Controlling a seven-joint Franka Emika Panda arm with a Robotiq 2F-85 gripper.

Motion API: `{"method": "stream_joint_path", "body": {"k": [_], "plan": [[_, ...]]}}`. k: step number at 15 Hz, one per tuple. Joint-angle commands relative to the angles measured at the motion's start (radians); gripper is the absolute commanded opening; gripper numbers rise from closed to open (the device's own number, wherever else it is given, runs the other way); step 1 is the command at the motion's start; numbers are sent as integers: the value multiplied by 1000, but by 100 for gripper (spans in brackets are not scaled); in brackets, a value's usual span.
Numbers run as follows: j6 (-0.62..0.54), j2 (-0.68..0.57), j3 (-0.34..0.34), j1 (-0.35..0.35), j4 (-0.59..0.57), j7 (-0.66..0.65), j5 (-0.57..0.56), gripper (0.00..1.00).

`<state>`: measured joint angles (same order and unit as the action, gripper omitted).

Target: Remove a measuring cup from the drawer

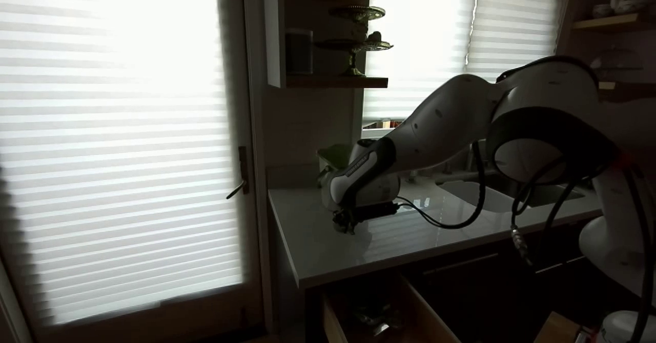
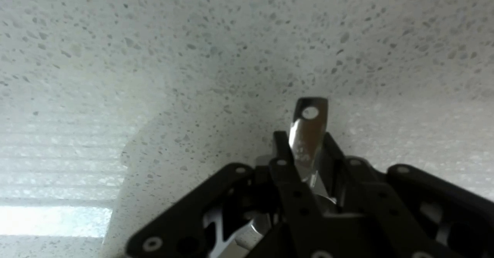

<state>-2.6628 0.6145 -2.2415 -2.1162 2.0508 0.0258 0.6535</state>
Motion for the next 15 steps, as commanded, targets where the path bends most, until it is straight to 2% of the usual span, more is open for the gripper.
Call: {"method": "stream_joint_path", "body": {"k": [1,2,4,6,7,12,15], "plan": [[41,31,-13,-26,-40,20,21,24],[45,31,-13,-26,-41,21,20,38],[57,29,-7,-24,-43,19,20,43],[68,26,5,-16,-40,14,13,59],[75,24,14,-11,-38,11,8,71],[146,-1,85,42,-15,-16,-41,100],[291,-44,188,134,17,-44,-127,100]]}}
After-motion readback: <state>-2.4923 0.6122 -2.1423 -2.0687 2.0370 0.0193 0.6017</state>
